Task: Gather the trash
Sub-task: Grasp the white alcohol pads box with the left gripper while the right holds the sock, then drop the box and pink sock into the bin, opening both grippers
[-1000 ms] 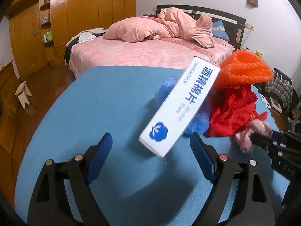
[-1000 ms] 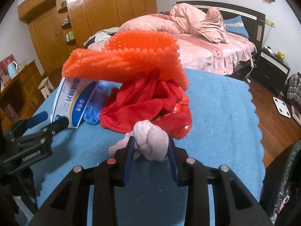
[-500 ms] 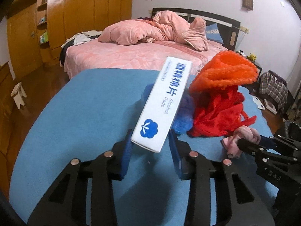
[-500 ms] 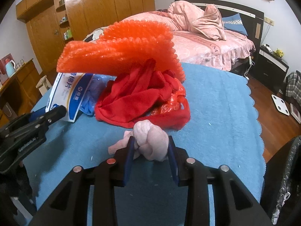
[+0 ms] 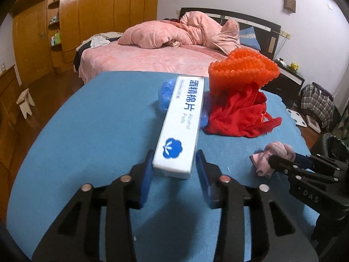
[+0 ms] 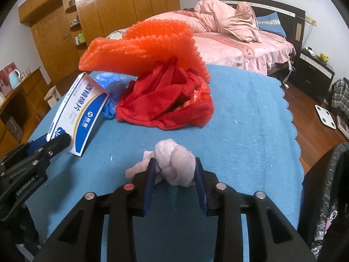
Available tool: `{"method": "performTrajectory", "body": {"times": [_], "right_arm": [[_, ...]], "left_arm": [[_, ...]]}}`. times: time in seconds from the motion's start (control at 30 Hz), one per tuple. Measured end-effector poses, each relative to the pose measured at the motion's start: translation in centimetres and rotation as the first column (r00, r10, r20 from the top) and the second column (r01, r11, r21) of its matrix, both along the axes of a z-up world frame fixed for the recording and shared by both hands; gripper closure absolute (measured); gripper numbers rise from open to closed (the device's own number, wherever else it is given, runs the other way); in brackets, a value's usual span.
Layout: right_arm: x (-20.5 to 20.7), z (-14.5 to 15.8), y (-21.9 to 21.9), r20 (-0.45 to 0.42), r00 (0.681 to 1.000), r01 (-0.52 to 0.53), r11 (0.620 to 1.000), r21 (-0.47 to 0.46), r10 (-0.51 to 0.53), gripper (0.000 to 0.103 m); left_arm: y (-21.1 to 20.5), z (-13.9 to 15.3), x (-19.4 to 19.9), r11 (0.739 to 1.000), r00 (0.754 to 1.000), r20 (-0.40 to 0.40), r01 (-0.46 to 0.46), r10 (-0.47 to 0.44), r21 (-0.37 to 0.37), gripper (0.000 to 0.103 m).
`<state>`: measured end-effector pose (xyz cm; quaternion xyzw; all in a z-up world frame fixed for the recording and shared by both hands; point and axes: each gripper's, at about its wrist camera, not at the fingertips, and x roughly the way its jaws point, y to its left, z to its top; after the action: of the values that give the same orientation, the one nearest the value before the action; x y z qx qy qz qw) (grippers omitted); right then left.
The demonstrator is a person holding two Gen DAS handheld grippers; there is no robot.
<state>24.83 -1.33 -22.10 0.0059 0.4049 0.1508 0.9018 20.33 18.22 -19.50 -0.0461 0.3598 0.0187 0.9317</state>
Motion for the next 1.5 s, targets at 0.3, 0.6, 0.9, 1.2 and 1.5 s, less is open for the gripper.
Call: {"method": "performTrajectory", "body": {"times": [0.3,0.6,0.9,1.2,1.5], "right_arm": [[-0.4,0.5,-0.5,0.008,1.0,0.007,1.0,0.01,-0.007,0.069],[-1.7,2.4,-1.9,0.053,0.998,0.019,0.999,0.035,-0.021,0.069],[-4.4,5.7,-6.3,0.122,0.99,0.062,0.997,0.053,-0.068,0.069],[-8.9,6.9,-13.1,0.143,0.971,0.185,0.982,0.04,-0.189,0.069],[-12.2,7.8,-20.9,0.162,0.931,0.326,0.945,0.031,-0.327,0.069]], "left_arm": [[-0.8,0.0,0.3,0.999,0.999,0.016,0.029,-0.029,0.014,0.074],[-2.3,1.5,-2.4,1.0,0.998,0.051,0.027,-0.027,0.004,0.074],[-6.3,4.0,-4.8,0.993,0.99,0.084,0.116,-0.116,0.0,0.074],[-13.1,4.2,-6.6,0.968,0.965,0.076,0.252,-0.251,-0.011,0.074],[-21.4,5.4,-8.1,0.905,0.9,0.103,0.425,-0.423,-0.007,0.074]]}}
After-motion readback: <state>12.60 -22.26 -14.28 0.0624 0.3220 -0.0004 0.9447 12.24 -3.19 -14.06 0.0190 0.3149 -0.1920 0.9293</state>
